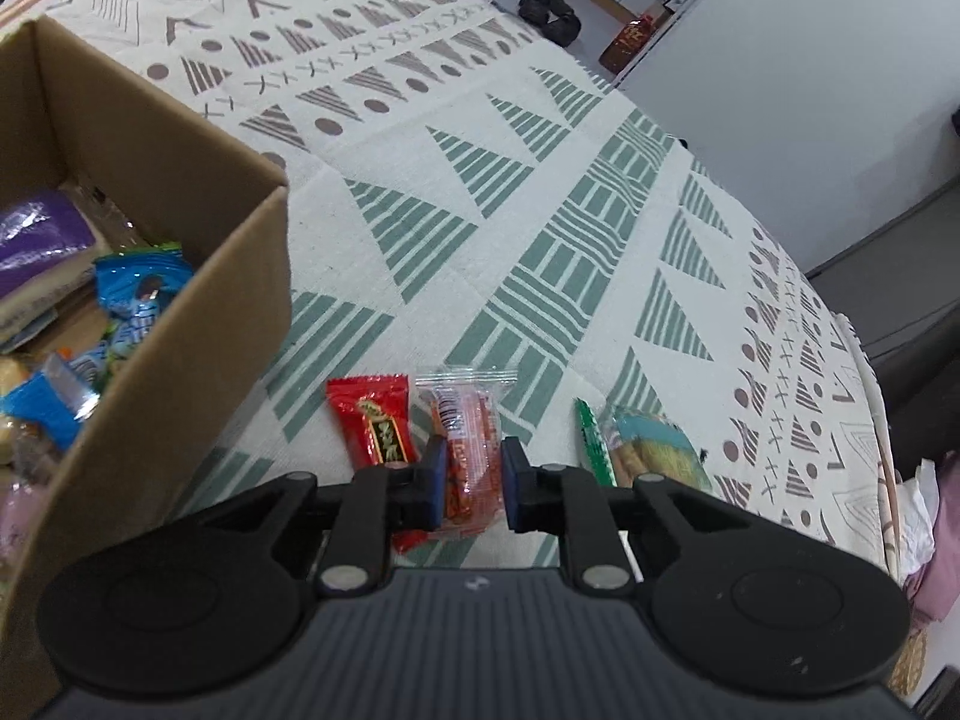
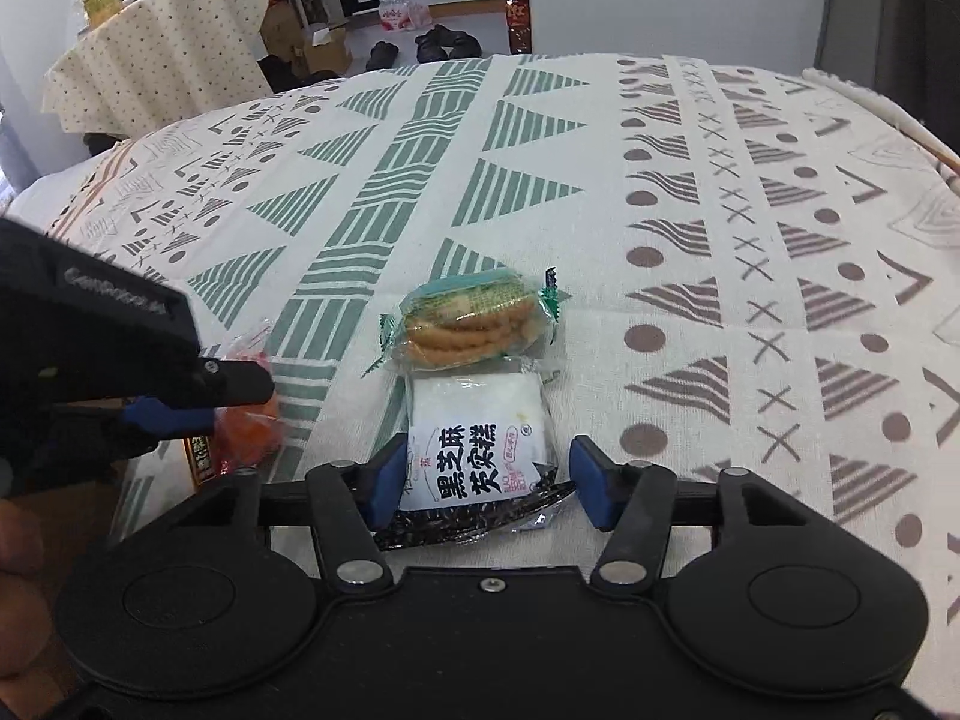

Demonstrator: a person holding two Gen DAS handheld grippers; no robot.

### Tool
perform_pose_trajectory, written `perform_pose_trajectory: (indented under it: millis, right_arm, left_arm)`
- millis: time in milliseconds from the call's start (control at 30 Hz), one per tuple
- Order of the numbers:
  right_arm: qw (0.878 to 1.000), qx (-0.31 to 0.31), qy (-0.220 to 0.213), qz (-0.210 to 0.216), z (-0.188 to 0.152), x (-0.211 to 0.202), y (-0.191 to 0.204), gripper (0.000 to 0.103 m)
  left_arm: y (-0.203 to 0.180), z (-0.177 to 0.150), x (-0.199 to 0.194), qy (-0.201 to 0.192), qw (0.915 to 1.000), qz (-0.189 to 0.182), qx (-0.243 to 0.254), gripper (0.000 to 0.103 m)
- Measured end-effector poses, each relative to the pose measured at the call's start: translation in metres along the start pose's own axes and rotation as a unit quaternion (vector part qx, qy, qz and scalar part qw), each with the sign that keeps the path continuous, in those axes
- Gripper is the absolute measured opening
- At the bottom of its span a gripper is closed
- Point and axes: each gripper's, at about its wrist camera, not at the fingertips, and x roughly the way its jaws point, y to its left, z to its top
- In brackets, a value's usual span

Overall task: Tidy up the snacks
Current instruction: 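Grasp orange stick pack with left tool while right tool grasps white sesame pack, then carry orange pack and white sesame pack over the box with both tools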

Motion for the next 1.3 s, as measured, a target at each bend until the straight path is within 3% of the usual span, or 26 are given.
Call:
perform_pose_trajectory:
  millis: [167,633,1300]
  right_arm:
    - [1.000,0.028,0.005,0.013,0.002,-0.009,-0.006,0.046]
    - [0.997,0.050,-0.040,0.034,0.011,-0.047,-0.006,0.045]
    - [0.988,0.039,-0.120,0.094,0.022,-0.110,0.039,0.045]
  left_arm:
    - [-0.002,-0.007,-0.016,-0.008,0.9999,-0.002,0.007,0.018]
    - [-0.003,-0.017,-0.072,-0.049,0.9984,0.000,0.027,0.017]
    - [0.035,-0.002,-0.156,-0.106,0.9936,-0.004,0.038,0.017]
